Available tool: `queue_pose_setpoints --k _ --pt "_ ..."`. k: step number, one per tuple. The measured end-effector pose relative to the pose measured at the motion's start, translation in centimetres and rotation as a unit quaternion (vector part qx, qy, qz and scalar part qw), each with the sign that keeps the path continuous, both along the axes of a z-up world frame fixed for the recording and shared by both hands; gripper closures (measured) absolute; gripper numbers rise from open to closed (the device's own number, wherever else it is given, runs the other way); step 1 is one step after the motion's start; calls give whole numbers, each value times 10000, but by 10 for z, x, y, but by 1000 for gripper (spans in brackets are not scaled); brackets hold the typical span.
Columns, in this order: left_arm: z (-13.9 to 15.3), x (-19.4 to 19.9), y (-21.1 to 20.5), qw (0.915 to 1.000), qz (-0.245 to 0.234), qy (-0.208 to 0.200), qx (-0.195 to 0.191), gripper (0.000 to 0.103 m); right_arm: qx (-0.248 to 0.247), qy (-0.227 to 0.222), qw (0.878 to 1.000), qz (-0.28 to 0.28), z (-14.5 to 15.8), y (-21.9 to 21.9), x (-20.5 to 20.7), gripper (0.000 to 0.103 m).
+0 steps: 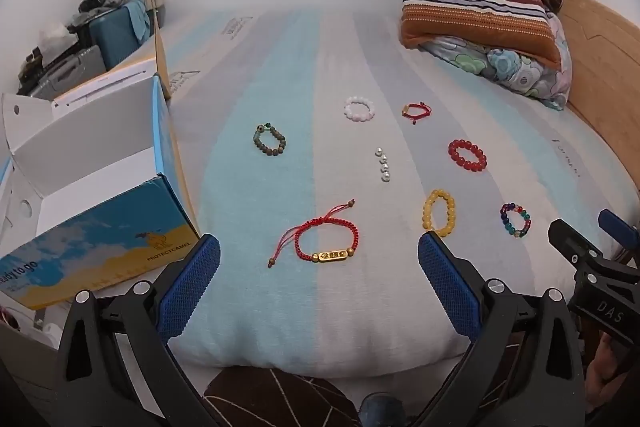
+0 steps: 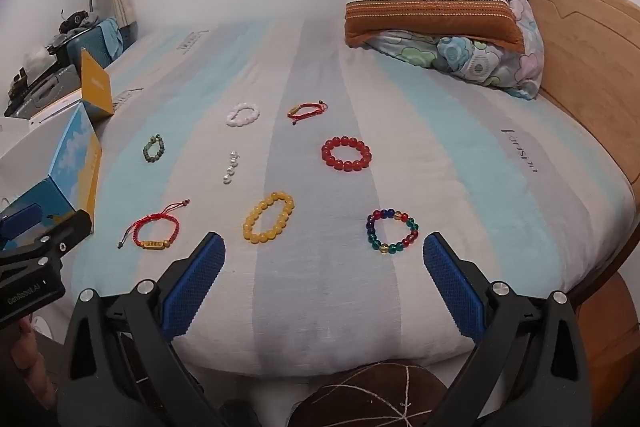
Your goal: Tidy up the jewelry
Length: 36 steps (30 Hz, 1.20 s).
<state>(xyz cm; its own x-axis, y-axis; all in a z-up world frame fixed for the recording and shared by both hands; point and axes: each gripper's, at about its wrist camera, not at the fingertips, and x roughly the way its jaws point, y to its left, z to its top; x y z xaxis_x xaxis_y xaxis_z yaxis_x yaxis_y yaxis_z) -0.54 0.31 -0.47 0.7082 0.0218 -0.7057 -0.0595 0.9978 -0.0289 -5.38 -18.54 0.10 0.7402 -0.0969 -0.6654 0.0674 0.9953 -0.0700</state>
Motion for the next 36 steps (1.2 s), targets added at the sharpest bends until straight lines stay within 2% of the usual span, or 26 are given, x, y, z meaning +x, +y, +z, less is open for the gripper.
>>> queue_pose_setpoints --k 16,36 --pt "4 0 3 9999 -57 24 -128 6 105 -31 9999 134 3 1 -2 8" --pt "7 0 -4 9998 -171 -11 -48 6 224 0 9994 249 6 1 -1 8"
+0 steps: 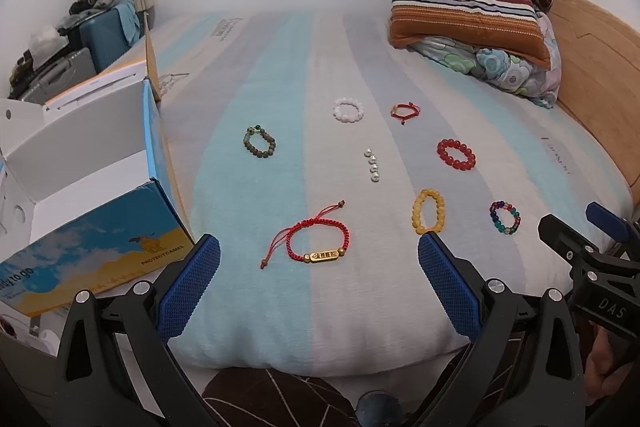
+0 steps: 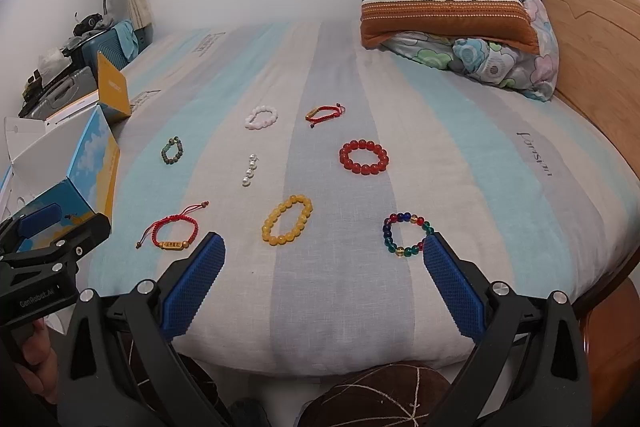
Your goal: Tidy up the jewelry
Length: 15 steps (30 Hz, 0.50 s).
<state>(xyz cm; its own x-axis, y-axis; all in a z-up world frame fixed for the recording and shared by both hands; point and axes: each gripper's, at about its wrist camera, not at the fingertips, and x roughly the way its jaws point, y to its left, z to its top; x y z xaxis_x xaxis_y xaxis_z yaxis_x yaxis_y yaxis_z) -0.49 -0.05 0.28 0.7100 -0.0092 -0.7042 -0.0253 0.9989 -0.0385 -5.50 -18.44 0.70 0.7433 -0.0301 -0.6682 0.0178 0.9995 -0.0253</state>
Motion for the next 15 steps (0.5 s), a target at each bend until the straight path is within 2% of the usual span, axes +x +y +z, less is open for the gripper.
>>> queue_pose_setpoints --k 5,15 --pt "-1 2 1 9999 6 79 -102 6 -41 17 10000 -11 0 0 1 8" --pt "-1 1 0 10000 14 60 -40 6 -119 21 9999 -74 -1 2 1 8"
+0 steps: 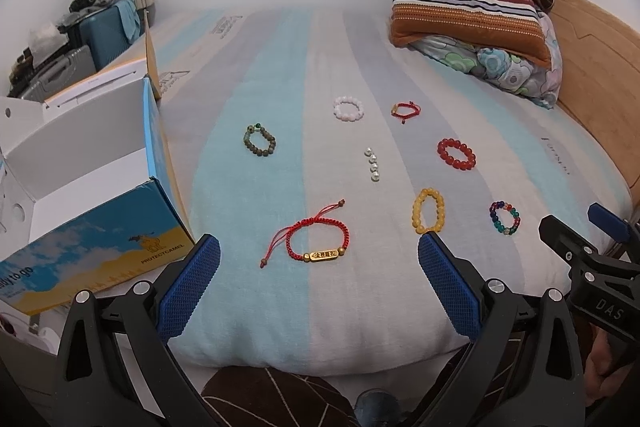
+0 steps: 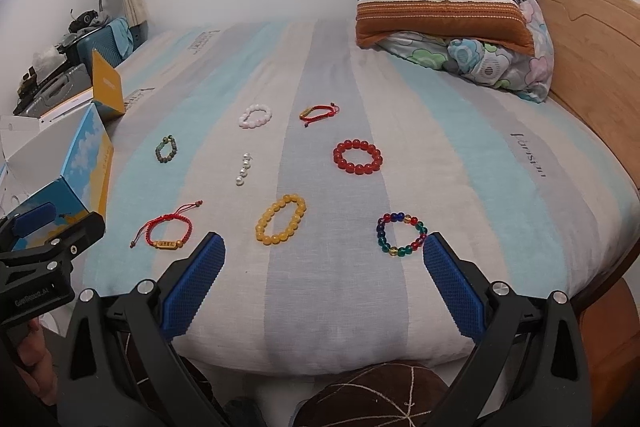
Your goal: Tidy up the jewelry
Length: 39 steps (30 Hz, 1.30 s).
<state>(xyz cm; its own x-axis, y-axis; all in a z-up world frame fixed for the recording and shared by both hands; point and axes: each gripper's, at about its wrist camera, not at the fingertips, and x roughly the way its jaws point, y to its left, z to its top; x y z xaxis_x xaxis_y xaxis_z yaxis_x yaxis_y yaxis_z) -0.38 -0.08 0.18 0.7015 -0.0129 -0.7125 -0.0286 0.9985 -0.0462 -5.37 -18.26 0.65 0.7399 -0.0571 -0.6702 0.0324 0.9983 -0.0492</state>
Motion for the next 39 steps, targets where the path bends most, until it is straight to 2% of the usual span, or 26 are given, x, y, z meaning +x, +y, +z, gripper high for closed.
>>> queue_pose_setpoints --k 28,35,39 --pt "0 1 4 10000 0 30 -9 5 21 -34 10000 15 6 -3 2 7" --pt "-8 20 3 9997 -137 193 41 5 49 136 9999 -57 3 -13 25 8" --pt "-27 41 3 9989 -206 413 60 5 21 367 9992 -134 -10 -25 49 8"
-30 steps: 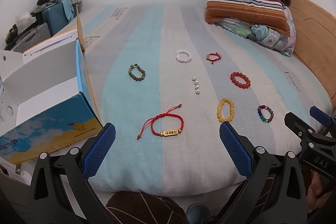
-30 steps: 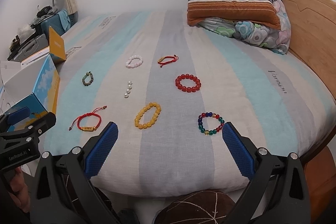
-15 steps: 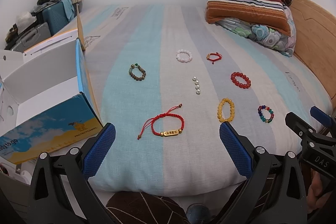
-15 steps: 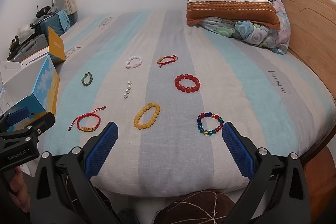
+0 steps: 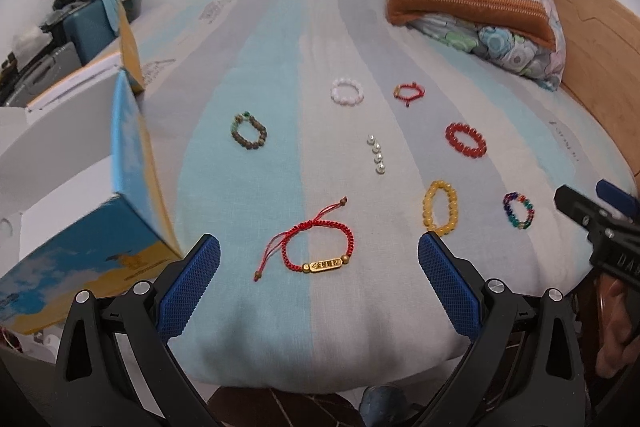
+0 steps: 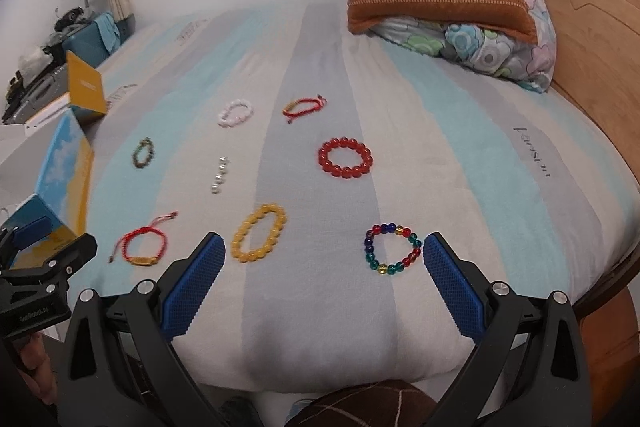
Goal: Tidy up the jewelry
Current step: 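Grasp the red cord bracelet with the left tool while the right tool grasps the multicolour bead bracelet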
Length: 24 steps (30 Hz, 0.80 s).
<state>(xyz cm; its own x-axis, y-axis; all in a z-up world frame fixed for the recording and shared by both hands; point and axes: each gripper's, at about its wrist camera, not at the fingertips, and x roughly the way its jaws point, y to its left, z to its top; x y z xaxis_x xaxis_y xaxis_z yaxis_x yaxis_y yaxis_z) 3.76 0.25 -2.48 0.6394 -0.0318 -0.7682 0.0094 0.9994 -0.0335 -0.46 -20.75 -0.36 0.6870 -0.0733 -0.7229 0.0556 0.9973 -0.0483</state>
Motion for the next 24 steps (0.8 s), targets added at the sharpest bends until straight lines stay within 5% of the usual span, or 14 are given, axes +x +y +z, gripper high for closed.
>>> queue_pose_setpoints --k 15,24 --pt "-87 69 2 9969 -261 650 357 6 -194 869 9956 -301 -79 -57 68 8" --pt "-101 70 4 9962 -404 700 321 10 16 1254 9906 -538 -116 -91 77 8"
